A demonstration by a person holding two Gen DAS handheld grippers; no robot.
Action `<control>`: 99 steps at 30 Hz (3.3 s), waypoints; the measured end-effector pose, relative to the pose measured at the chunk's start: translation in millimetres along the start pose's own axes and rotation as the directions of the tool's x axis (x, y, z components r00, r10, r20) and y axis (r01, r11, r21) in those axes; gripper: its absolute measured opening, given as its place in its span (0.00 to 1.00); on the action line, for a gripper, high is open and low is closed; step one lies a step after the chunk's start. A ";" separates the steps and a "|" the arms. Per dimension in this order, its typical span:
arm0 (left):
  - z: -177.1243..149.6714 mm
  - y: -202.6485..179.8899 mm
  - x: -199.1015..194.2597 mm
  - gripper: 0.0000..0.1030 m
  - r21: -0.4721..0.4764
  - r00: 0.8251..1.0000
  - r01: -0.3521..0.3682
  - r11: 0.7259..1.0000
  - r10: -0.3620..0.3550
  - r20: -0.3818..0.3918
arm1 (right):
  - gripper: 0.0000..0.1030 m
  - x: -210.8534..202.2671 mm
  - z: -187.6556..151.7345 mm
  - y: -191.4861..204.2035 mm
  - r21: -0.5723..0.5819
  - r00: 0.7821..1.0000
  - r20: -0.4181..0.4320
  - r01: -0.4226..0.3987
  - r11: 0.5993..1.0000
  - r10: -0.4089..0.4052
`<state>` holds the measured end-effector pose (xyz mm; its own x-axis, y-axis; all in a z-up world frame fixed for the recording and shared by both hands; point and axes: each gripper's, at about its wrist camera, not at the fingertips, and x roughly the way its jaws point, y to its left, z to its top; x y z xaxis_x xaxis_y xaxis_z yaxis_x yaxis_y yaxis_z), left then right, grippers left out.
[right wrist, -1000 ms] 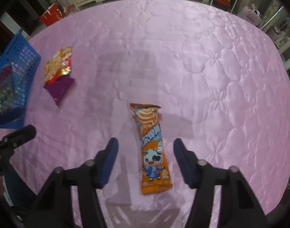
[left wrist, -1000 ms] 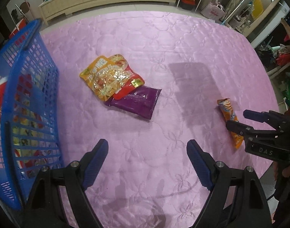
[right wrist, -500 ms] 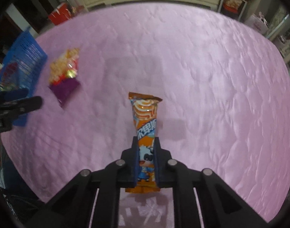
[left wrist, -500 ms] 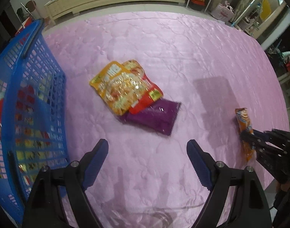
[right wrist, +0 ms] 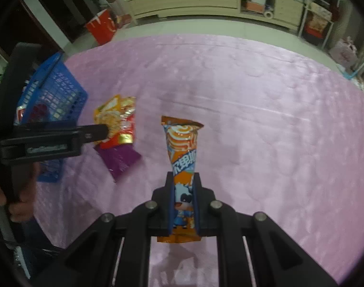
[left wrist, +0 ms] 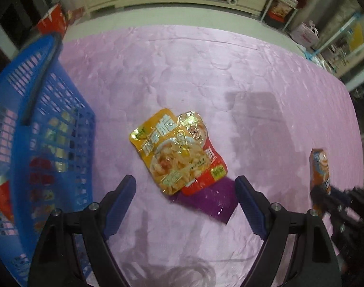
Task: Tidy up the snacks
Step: 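Grasp the orange stick snack with the right tool while the left tool grasps the yellow bag, then lift and carry both snacks with both tools over the blue basket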
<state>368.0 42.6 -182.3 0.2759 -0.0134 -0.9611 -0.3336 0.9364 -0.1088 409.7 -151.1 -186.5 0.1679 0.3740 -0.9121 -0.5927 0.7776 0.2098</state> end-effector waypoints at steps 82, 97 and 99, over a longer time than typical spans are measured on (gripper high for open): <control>-127.4 65.0 -197.6 0.24 0.230 0.948 0.076 0.970 -0.142 0.286 | 0.16 -134.2 -35.7 207.9 -0.072 0.991 0.133 -0.022 0.997 0.032; -144.6 151.4 -225.5 0.24 0.164 0.920 0.063 0.984 -0.121 0.374 | 0.16 -120.6 -34.3 268.7 -0.163 0.977 0.207 -0.017 0.986 0.051; -145.8 159.0 -223.6 0.24 0.159 0.917 0.064 0.985 -0.121 0.381 | 0.16 -112.9 -31.0 270.4 -0.154 0.973 0.223 -0.032 0.988 0.066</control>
<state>121.8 143.4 -21.8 0.6366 0.0078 -0.7711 -0.1678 0.9774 -0.1287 206.1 1.2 -37.7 0.2996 0.5275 -0.7950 -0.7118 0.6784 0.1819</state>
